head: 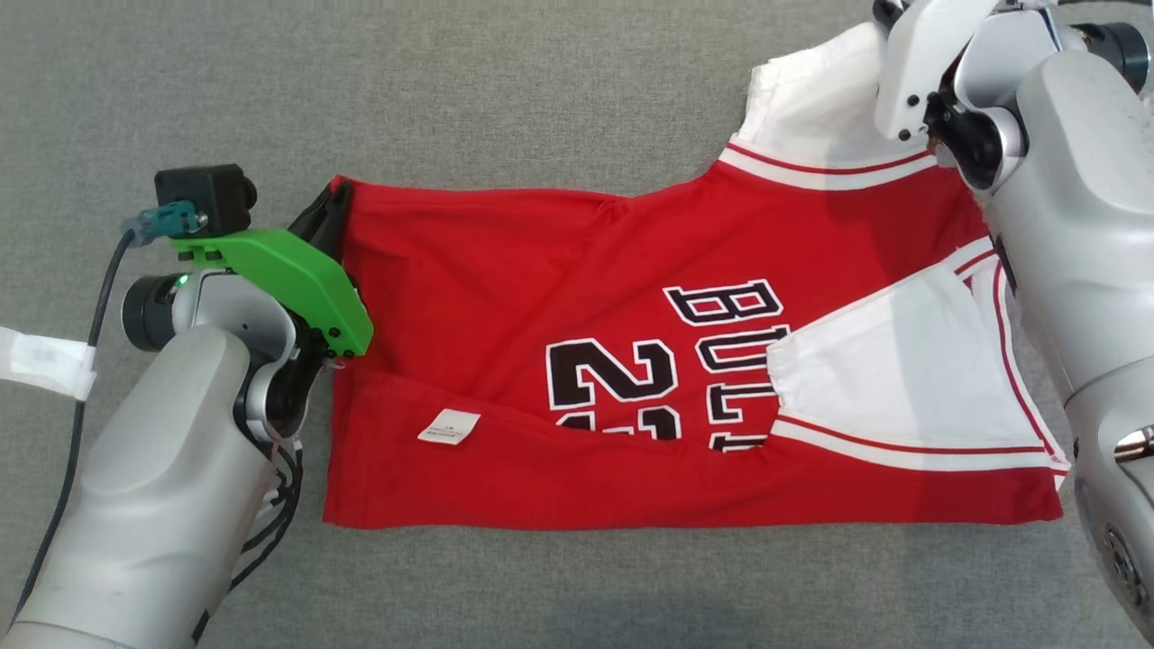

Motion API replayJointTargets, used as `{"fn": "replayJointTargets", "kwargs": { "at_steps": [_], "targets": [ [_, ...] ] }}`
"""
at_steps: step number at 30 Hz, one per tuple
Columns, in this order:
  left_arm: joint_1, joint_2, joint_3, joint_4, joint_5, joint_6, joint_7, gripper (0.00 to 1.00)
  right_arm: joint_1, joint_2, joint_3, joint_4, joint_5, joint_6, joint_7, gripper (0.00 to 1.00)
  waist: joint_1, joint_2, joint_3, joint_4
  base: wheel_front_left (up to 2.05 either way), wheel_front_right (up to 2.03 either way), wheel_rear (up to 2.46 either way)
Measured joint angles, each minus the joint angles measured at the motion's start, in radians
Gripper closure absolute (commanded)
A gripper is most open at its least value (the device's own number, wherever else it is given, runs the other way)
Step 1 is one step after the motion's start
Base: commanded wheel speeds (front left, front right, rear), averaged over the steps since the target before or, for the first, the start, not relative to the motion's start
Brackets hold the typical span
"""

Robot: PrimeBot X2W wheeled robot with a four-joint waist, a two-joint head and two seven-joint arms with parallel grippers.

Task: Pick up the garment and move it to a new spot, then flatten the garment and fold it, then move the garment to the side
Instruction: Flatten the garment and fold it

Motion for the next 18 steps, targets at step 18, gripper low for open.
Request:
{"fn": "replayJointTargets", "kwargs": {
  "at_steps": [18],
  "targets": [
    [0.264, 0.132, 0.052, -0.295, -0.036, 0.081, -0.043, 1.0, 0.403, -0.158, 0.123, -0.457, 0.345, 0.0, -0.057, 1.0, 0.0, 0.0, -0.137, -0.081, 0.0, 0.0, 0.0]
  ]
}}
